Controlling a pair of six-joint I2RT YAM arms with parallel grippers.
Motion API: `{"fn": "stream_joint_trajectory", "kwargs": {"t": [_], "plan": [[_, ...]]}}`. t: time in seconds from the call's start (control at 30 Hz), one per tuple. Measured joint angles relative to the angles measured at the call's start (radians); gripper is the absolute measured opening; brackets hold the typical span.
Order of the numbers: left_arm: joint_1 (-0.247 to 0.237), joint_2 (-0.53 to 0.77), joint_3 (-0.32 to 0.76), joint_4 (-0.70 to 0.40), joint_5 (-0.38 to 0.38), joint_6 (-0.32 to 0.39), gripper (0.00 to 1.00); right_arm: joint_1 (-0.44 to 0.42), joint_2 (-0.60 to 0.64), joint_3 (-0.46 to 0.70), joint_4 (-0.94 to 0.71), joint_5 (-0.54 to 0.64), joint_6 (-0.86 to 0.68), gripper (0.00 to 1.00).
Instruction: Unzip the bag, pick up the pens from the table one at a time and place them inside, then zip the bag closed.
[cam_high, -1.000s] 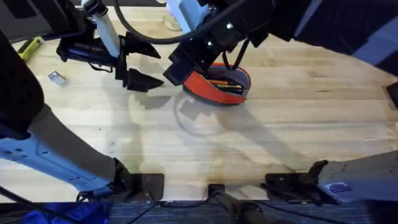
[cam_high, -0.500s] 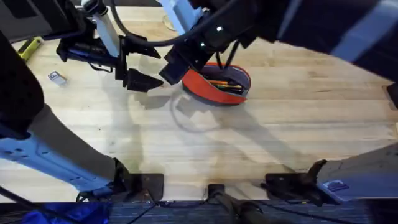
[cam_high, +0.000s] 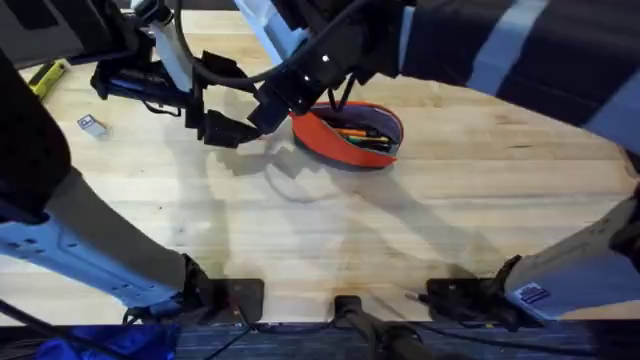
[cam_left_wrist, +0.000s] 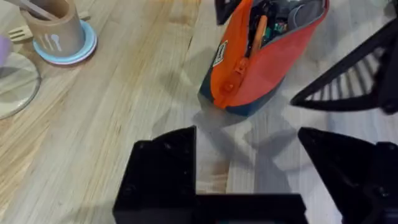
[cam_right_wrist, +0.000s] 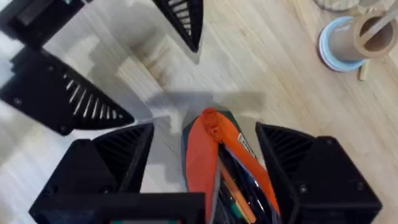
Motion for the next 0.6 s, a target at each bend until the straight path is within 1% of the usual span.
{"fn": "stream_joint_trajectory", "kwargs": {"t": [0.3,0.6], "plan": [[0.0,0.0,0.0,0.0,0.0,0.0,0.994,-0.023,0.081,0.0,0.017,0.0,0.0,0.996],[0.0,0.0,0.0,0.001,0.0,0.0,0.993,-0.064,0.106,0.0,0.032,0.001,0.0,0.996]]}}
